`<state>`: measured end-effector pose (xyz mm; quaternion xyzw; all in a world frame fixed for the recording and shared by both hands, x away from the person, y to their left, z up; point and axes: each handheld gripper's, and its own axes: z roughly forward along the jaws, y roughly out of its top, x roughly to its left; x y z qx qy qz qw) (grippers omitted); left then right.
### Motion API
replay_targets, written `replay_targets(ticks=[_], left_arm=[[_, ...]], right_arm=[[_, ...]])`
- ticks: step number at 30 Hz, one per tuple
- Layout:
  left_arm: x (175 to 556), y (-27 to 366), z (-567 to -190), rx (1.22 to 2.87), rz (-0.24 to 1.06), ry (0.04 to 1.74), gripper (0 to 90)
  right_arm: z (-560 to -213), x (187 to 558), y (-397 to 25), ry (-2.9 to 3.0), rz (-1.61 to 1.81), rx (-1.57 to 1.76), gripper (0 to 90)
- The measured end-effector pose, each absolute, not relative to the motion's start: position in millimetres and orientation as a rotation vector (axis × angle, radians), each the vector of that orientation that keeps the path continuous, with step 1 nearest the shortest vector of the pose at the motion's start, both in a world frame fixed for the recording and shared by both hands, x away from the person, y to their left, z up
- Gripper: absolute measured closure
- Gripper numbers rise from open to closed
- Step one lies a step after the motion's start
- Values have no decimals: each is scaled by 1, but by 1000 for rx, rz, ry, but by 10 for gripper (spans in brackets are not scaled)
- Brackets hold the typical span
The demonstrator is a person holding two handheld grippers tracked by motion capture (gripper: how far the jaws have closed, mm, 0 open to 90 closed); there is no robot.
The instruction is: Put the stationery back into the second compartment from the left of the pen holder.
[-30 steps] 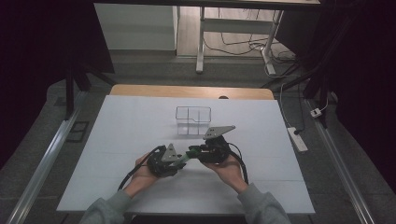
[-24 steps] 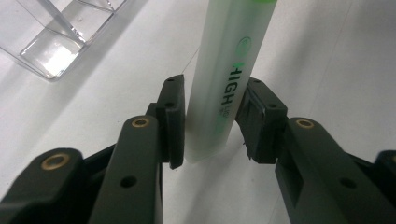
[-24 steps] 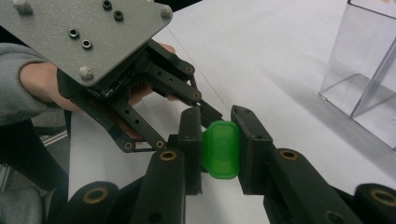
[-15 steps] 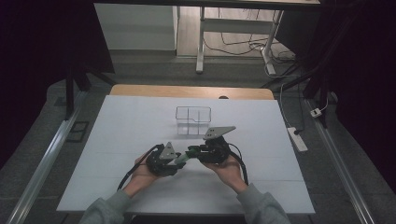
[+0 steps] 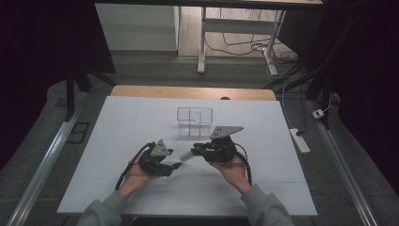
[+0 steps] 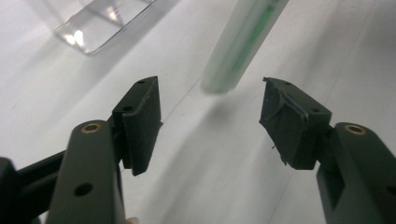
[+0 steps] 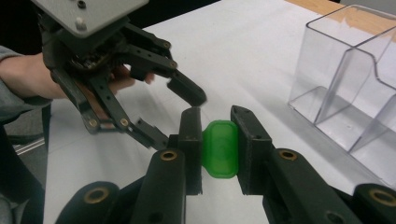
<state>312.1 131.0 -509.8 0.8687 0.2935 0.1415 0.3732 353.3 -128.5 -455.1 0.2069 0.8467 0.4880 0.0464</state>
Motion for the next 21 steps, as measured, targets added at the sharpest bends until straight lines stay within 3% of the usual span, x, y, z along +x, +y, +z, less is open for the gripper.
replay_targets(ticks=[10, 21], left_arm=[[285, 187, -507, 2181, 417, 875, 343], [269, 237, -512, 2093, 423, 996, 341]], right_arm=[[-428, 362, -134, 2482, 1530, 639, 745], [-397, 401, -125, 2387, 1532, 720, 744]])
